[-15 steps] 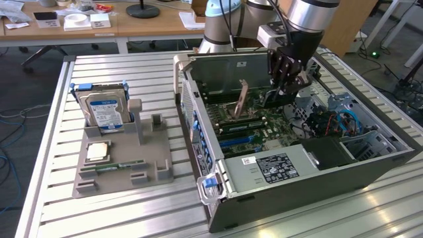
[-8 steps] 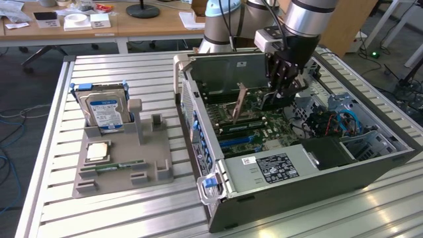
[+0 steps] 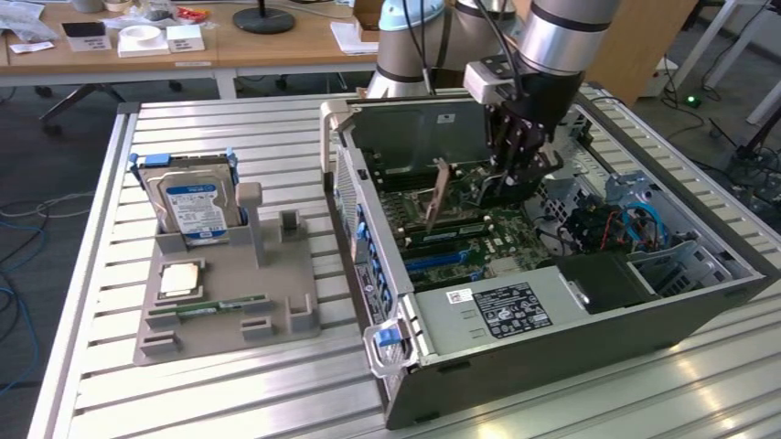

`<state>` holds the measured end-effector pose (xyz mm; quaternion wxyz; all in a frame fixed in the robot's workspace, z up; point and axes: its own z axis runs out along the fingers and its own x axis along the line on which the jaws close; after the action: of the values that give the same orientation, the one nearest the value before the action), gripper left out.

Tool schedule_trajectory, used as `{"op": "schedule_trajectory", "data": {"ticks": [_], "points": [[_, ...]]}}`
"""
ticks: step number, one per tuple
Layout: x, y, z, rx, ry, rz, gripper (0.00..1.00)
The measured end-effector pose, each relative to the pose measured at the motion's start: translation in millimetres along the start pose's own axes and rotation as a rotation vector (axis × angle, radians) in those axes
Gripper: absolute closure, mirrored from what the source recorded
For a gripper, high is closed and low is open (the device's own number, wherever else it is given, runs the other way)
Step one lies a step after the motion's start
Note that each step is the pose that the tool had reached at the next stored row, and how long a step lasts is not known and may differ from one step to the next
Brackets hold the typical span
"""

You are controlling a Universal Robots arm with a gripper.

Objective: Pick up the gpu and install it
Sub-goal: 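Insert the gpu into the slot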

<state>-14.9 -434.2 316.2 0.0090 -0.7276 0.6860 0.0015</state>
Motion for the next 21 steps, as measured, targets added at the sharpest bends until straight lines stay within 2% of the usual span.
{"op": "schedule_trajectory", "data": {"ticks": [5, 11, 21], "points": [[0.1, 4.4, 6.8, 0.0012, 0.0, 0.0, 0.74], [0.2, 8.2, 10.2, 0.0013, 0.0001, 0.003, 0.74], [0.6, 10.2, 14.3, 0.0024, 0.0008, 0.072, 0.74]]}}
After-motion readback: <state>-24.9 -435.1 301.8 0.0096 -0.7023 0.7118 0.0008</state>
